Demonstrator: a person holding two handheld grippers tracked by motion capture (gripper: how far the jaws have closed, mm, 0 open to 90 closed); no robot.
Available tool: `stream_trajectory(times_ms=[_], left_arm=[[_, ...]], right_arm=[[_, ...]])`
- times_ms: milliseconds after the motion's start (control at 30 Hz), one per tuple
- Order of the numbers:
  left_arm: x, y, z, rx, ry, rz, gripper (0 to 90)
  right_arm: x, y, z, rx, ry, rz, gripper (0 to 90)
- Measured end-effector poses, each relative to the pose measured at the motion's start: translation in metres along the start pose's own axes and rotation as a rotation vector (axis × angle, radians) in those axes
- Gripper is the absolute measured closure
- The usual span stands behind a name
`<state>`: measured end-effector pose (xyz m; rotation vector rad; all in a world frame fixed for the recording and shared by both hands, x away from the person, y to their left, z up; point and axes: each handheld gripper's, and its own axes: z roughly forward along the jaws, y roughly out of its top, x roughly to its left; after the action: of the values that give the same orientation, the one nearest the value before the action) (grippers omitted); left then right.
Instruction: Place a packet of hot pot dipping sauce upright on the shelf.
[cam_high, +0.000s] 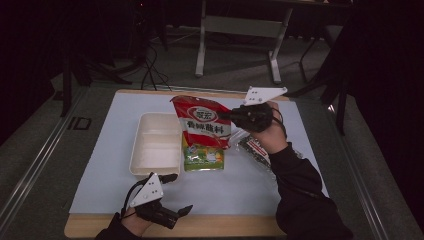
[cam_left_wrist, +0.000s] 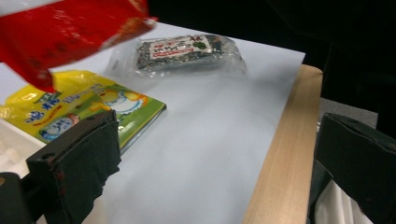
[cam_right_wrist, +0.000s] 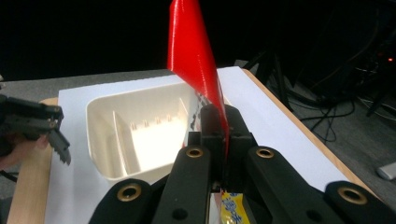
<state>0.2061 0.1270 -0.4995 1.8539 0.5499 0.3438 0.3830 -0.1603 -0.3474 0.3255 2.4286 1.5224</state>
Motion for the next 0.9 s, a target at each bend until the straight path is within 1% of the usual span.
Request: stream_trajectory(times_ms=[33,67,133,200,233,267,300,367,433,533,600,700,767,900], left_arm=[[0.000,-0.001,-0.001,0.003,0.005,0.005,1.7],[-0.001,-0.002,-0.001,0.004,0.003,0.003,1.7],[-0.001,-0.004,-0.002,0.008,0.014,0.006,1.7],[-0.001,-0.006,-0.003,0.011,0.015,0.001,1.7],[-0.001,-0.007,-0.004,0.012,0.017,0.003,1.7],[-0.001,-0.007,-0.005,0.016,0.014,0.000,1.7],[-0.002,-0.009,-0.006,0.011,0.019,-0.005,1.7],[-0.001,-0.010,-0.007,0.014,0.023,-0.010,1.7],[-0.001,-0.012,-0.009,0.016,0.032,-0.010,1.7],[0.000,-0.014,-0.010,0.016,0.039,-0.013,1.7],[0.000,-0.015,-0.010,0.013,0.039,-0.016,1.7],[-0.001,-0.015,-0.010,0.015,0.038,-0.009,1.7],[-0.001,-0.016,-0.009,0.016,0.031,-0.010,1.7],[-0.001,-0.017,-0.009,0.018,0.032,-0.012,1.7]], right_arm=[[-0.001,0.003,0.005,0.002,-0.003,-0.003,90.0],[-0.001,0.003,0.005,0.002,-0.003,-0.003,90.0],[-0.002,0.006,0.011,0.003,-0.010,-0.005,90.0],[-0.003,0.008,0.017,0.006,-0.008,-0.005,90.0],[-0.004,0.011,0.023,0.009,-0.009,0.002,90.0],[-0.004,0.011,0.023,0.009,-0.009,0.002,90.0],[-0.006,0.013,0.030,0.010,-0.013,0.002,90.0],[-0.007,0.014,0.033,0.010,-0.013,0.005,90.0],[-0.010,0.016,0.040,0.007,-0.014,0.018,90.0],[-0.012,0.019,0.049,0.008,-0.020,0.023,90.0],[-0.014,0.020,0.056,0.005,-0.021,0.027,90.0],[-0.018,0.022,0.068,-0.001,-0.023,0.038,90.0],[-0.020,0.024,0.075,-0.003,-0.023,0.039,90.0],[-0.024,0.027,0.090,-0.005,-0.017,0.042,90.0]])
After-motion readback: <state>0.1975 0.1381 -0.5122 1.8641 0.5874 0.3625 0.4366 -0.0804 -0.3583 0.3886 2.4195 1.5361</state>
